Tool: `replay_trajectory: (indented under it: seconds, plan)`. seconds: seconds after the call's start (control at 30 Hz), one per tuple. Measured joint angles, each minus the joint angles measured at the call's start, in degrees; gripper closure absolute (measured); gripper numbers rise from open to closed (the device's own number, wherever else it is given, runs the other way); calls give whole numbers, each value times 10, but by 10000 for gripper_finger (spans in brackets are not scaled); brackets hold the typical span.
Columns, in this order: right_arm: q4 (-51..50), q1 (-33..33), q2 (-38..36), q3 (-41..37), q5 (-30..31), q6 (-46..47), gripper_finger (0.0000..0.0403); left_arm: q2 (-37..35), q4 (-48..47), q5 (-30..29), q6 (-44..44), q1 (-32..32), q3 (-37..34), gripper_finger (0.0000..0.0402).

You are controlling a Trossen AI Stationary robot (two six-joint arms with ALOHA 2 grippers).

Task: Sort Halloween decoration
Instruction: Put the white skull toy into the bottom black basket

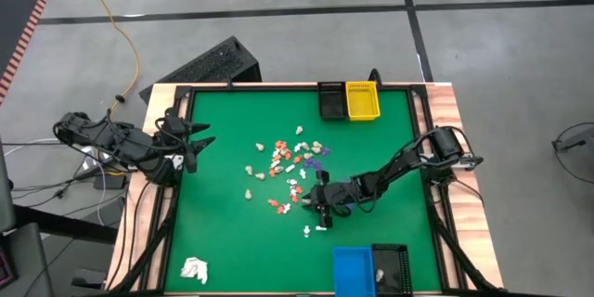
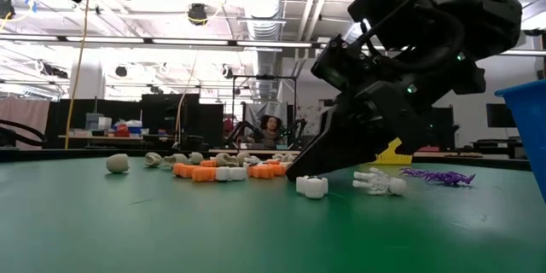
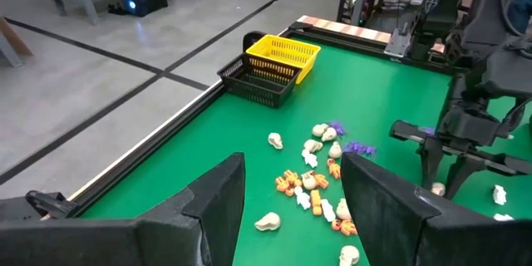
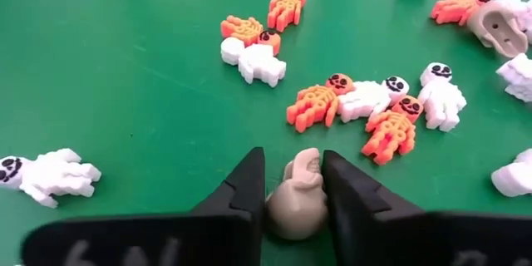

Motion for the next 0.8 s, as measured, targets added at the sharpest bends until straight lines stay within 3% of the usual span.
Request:
replay_trajectory:
  seconds: [0.3,0.5,0.67,0.8]
  plan:
    - [-11,0,-20,-1,-2,0,342,0,0,0,0,0,0,213]
    - [-48,2,-89,-2,-3,14,343,0,0,0,5,0,0,213]
    - [-150,21,-176,-2,-14,84,345,0,0,0,6,0,0,213]
    - [-254,57,-261,-2,-66,199,345,0,1,0,5,0,0,213]
